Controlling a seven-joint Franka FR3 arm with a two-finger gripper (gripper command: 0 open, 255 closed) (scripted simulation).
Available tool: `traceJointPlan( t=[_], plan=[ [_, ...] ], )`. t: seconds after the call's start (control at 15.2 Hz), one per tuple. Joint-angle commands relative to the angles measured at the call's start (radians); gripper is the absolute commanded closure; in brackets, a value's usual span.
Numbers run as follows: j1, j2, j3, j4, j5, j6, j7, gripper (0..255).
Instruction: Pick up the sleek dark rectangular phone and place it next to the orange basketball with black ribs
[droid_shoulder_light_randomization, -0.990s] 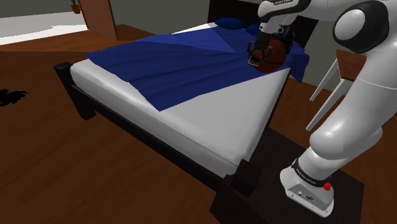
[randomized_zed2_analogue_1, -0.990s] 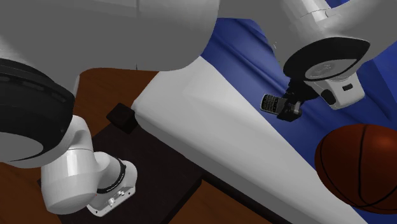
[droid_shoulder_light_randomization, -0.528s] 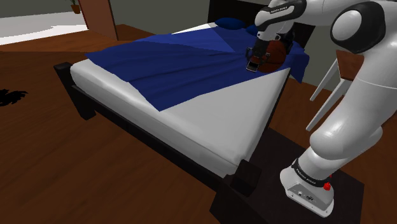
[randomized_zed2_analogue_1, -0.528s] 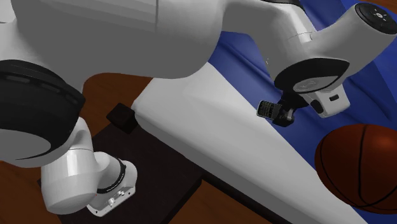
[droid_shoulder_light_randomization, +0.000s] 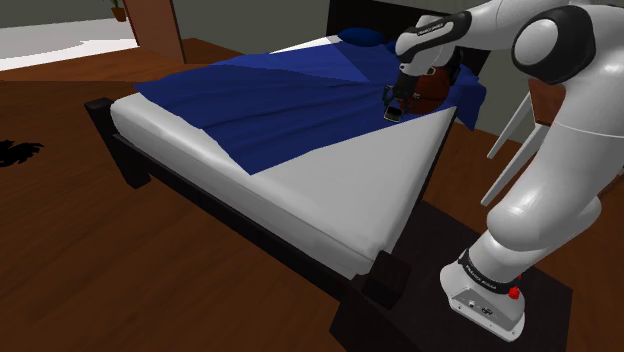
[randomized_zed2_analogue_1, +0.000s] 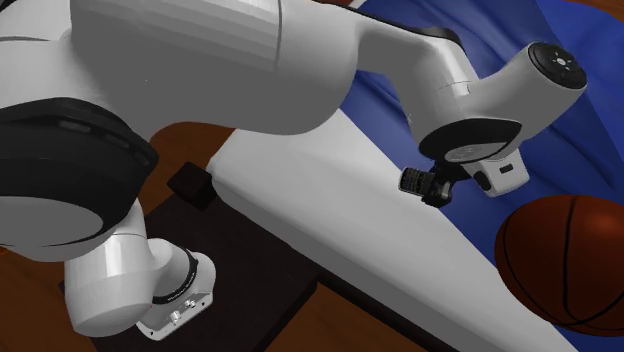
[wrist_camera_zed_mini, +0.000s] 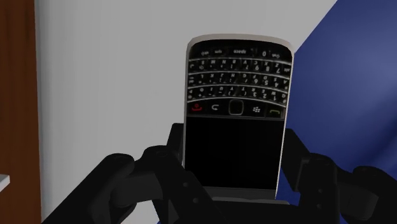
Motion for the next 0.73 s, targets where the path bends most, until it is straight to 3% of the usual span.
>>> traceJointPlan(
  t=[0.0,0.66],
  plan=[
    [-0.001,0.006,0.000,-0.019,0.003,0.026,-0.005,255],
    [-0.004,0.067,0.007,-0.079,0.025,0.144,-0.024,255]
  ],
)
